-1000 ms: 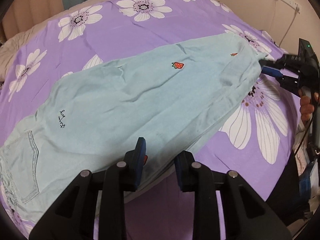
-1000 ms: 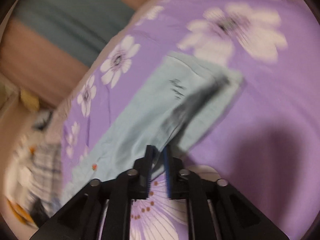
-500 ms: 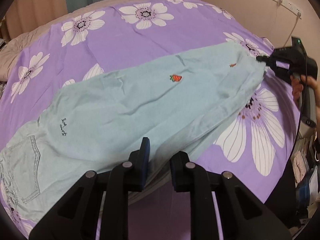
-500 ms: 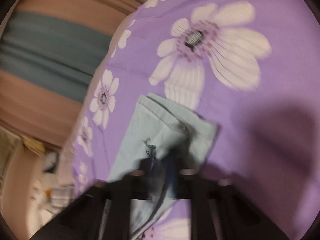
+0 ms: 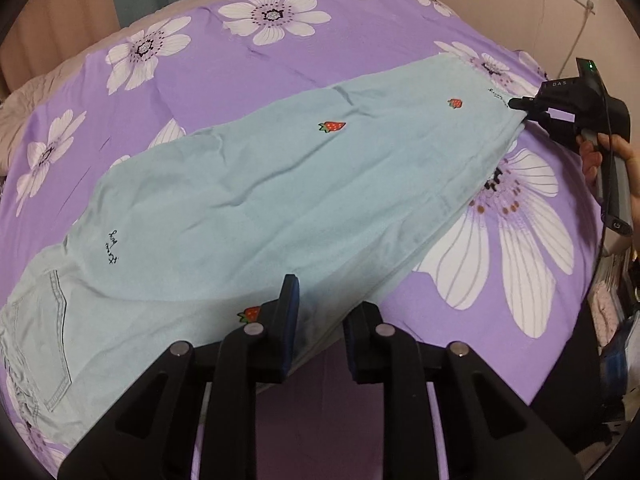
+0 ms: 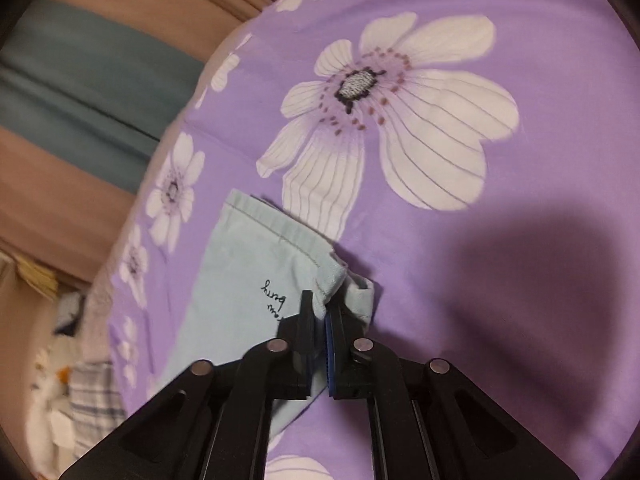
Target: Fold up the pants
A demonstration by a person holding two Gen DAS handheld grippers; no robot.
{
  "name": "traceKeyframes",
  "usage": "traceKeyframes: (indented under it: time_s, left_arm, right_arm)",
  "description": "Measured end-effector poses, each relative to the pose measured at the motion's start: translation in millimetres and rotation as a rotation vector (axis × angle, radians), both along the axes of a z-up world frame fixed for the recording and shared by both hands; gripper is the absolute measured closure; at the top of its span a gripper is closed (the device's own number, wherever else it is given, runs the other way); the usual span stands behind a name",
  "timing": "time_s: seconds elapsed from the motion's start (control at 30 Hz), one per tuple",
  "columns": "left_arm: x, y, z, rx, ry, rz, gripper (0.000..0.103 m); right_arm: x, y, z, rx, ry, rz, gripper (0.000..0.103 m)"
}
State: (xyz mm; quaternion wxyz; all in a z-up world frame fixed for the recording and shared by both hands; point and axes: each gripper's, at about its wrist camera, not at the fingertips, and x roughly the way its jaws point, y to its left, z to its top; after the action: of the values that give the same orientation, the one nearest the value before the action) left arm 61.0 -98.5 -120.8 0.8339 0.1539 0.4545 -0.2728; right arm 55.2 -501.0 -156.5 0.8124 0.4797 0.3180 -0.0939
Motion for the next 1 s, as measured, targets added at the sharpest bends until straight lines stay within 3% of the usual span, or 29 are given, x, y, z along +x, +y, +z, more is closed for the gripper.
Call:
traceKeyframes:
  time_s: [0.07,0.17,0.27,0.37,0.5,0.67,0.77,0.83,0.9,1.0]
  left_arm:
    - [-8.3,3.3,4.8,-0.013,0.007,-0.017,0.075]
    - [-24.2,8.7,9.9,-0.016,-0.002,-0.043,0.058]
    - [-39.7,23.4,19.9,-0.047,-0.018,-0.048,0.057]
    - [-40.1,42.5,30.7,-0.099,-0.033,0.006,0.057]
    - [-17.8,89.1,37.5,-0.157,-0.048,0.225,0.058]
    - [-0.1,148.7,26.5,-0.147,-0.06,0.465,0.058]
    - [3.2,174.4,16.5,-0.11,-0.059,0.553,0.058]
    - [3.5,196.7,4.5,-0.079,-0.037,0.621,0.058]
    - [1.3,219.0,-0.4,-0.101,-0.018,0.667,0.058]
    - [-4.5,241.2,7.0,-0.163,-0.024,0.692,0.058]
  right_arm:
    - [-8.0,-2.4,8.9,-0.026,-0.01,-0.024,0.097]
    - [-18.4,3.8,33.4,-0.152,-0.002,-0.056,0.078]
    - [-25.4,25.8,60.4,-0.325,-0.012,-0.055,0.074]
    - [-20.1,66.2,72.2,-0.423,-0.02,0.072,0.074]
    - [-0.1,153.6,70.2,-0.485,-0.057,0.416,0.074]
    - [1.0,257.6,63.6,-0.561,-0.135,0.778,0.083]
    - [-3.4,292.8,52.7,-0.621,-0.154,0.911,0.083]
    - [-1.6,305.6,37.2,-0.638,-0.11,0.99,0.083]
    - [-1.1,305.6,29.0,-0.672,-0.08,1.018,0.083]
    - [6.6,291.5,42.6,-0.653,-0.094,1.011,0.083]
